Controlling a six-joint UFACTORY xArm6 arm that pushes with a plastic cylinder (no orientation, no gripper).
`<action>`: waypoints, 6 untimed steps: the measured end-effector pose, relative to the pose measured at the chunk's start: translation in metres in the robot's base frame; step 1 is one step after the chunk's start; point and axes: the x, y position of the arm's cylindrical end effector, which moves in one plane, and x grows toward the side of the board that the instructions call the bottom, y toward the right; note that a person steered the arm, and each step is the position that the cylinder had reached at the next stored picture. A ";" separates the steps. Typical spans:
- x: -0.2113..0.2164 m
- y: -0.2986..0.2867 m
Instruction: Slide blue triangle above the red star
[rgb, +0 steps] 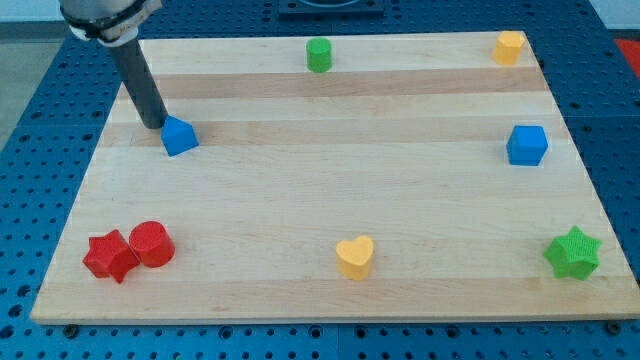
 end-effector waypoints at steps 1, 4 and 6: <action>-0.026 -0.010; 0.027 0.049; 0.106 0.017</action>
